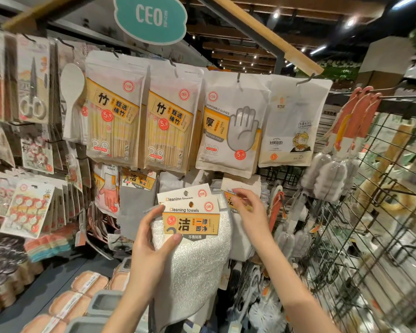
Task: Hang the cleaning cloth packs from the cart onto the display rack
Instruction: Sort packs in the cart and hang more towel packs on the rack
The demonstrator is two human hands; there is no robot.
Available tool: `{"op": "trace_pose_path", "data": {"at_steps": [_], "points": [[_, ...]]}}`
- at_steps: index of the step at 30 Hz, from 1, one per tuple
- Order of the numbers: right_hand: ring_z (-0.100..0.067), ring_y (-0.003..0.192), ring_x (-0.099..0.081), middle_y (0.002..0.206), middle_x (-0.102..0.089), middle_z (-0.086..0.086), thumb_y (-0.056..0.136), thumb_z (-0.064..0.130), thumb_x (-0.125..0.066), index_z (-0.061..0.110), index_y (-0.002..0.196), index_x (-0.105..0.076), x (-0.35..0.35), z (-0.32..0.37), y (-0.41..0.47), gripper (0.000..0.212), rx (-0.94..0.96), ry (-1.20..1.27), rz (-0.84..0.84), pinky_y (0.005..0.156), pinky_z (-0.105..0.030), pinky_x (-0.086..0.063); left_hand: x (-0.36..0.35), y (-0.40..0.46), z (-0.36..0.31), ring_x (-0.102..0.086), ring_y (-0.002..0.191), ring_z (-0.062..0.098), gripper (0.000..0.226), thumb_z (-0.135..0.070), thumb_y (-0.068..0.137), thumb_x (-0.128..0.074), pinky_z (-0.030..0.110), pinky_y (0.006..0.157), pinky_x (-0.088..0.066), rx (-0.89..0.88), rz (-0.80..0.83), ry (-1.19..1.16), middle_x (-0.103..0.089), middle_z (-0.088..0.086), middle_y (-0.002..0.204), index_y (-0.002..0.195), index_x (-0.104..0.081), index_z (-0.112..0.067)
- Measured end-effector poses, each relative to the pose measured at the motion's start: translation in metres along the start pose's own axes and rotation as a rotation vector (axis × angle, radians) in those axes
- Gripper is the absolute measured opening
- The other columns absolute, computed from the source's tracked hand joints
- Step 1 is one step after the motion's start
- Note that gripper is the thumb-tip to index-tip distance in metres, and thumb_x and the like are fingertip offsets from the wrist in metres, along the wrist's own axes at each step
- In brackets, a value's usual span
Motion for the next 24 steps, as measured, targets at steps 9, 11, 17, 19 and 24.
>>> {"op": "trace_pose_path", "data": {"at_steps": [9, 11, 17, 19, 24], "points": [[-0.002, 0.11, -0.05, 0.118, -0.054, 0.003, 0.085, 0.017, -0.068, 0.031, 0.116, -0.056, -0.028, 0.021, -0.023, 0.037, 0.059, 0.023, 0.204, 0.094, -0.02, -0.044, 0.001, -0.001, 0.001, -0.056, 0.11, -0.003, 0.07, 0.001, 0.073, -0.078, 0.01, 0.086, -0.044, -0.035, -0.007, 0.077, -0.059, -0.029, 0.116, 0.121, -0.052, -0.043], [-0.008, 0.108, -0.051, 0.11, -0.055, 0.008, 0.08, 0.013, -0.072, 0.035, 0.113, -0.053, -0.03, 0.019, -0.024, 0.044, 0.039, -0.002, 0.2, 0.096, -0.032, -0.044, 0.002, 0.001, 0.001, -0.054, 0.11, -0.008, 0.072, 0.004, 0.074, -0.076, 0.003, 0.082, -0.041, -0.038, -0.015, 0.11, -0.057, -0.032, 0.116, 0.122, -0.051, -0.043], [-0.007, 0.094, -0.052, 0.097, -0.055, 0.0, 0.072, 0.007, -0.078, 0.035, 0.112, -0.044, -0.031, 0.016, -0.025, 0.06, -0.02, -0.01, 0.18, 0.072, -0.001, -0.035, 0.002, 0.002, -0.002, -0.045, 0.114, -0.017, 0.073, 0.006, 0.074, -0.075, 0.0, 0.087, -0.034, -0.046, -0.028, 0.158, -0.051, -0.021, 0.127, 0.124, -0.047, -0.04], [-0.005, 0.091, -0.05, 0.102, -0.054, -0.006, 0.072, 0.005, -0.077, 0.034, 0.112, -0.05, -0.031, 0.019, -0.026, 0.056, 0.02, -0.029, 0.201, 0.071, -0.001, -0.035, 0.001, 0.0, -0.004, -0.043, 0.114, -0.021, 0.069, -0.007, 0.07, -0.075, -0.001, 0.088, -0.032, -0.049, -0.026, 0.165, -0.05, -0.022, 0.127, 0.125, -0.046, -0.037], [-0.012, 0.091, -0.048, 0.117, -0.052, -0.011, 0.071, 0.0, -0.076, 0.027, 0.103, -0.056, -0.03, 0.024, -0.026, 0.046, 0.042, -0.073, 0.244, 0.081, -0.014, -0.04, -0.003, -0.002, -0.003, -0.045, 0.106, -0.025, 0.068, 0.006, 0.073, -0.075, -0.005, 0.084, -0.032, -0.053, -0.001, 0.175, -0.053, -0.025, 0.12, 0.12, -0.048, -0.034]]}}
Point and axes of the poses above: each hand's wrist, its own y-axis towards the middle knuckle, its own x-axis out of the back of the hand, z = x × y, the point moved 5 cm from there along y, towards the middle knuckle
